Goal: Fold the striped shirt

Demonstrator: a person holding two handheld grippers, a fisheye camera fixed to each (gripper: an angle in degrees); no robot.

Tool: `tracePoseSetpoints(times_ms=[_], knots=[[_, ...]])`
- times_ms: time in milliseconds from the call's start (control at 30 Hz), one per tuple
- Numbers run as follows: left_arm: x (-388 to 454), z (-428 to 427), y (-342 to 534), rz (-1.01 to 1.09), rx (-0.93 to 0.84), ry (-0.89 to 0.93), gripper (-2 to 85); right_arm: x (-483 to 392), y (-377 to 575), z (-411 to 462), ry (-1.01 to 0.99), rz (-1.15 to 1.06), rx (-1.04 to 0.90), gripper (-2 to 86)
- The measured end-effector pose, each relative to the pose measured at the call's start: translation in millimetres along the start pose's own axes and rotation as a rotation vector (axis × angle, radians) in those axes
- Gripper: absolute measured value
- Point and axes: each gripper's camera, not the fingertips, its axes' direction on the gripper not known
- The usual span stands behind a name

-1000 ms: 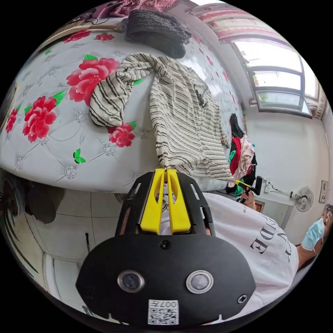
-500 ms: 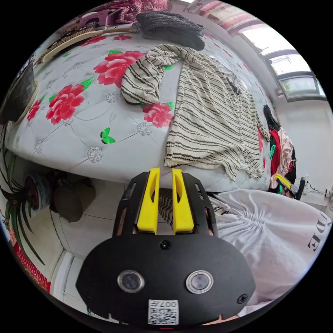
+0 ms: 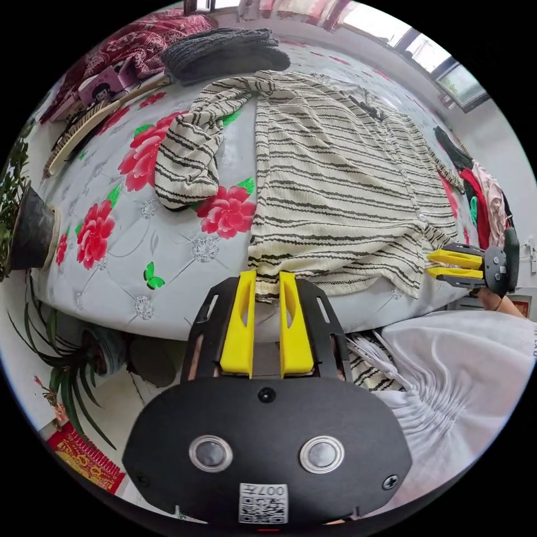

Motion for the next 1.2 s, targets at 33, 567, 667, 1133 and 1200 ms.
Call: tracePoseSetpoints(times_ms=[33,567,667,1133,1200], knots=[[4.0,-0.6,-0.7,0.011,0.0,-0.011,5.9,2.3,-2.7,-1.0,-0.024,0.005,-0.021,1.5],[36.7,-11.3,5.3,0.007,0.05,0.019,4.5,-58.6,-38.7,-20.1,-0.22,-0.071,0.04,1.4],[42.2,-12.8,5.2,0.014,0.049,0.018,4.2,-70.2,-54.7,9.5,-0.124,-0.078,-0.026,0.8],[65.5,-18.9,5.2,0.042,0.042,-0.007,3.2,-40.6,-1.1,-61.0,0.007,0.127,0.109,0.2],[69.5,-19.9,6.2,0.041,0.045,-0.013,3.4,-41.6,8.5,-43.9,0.002,0.164,0.052,0.8]])
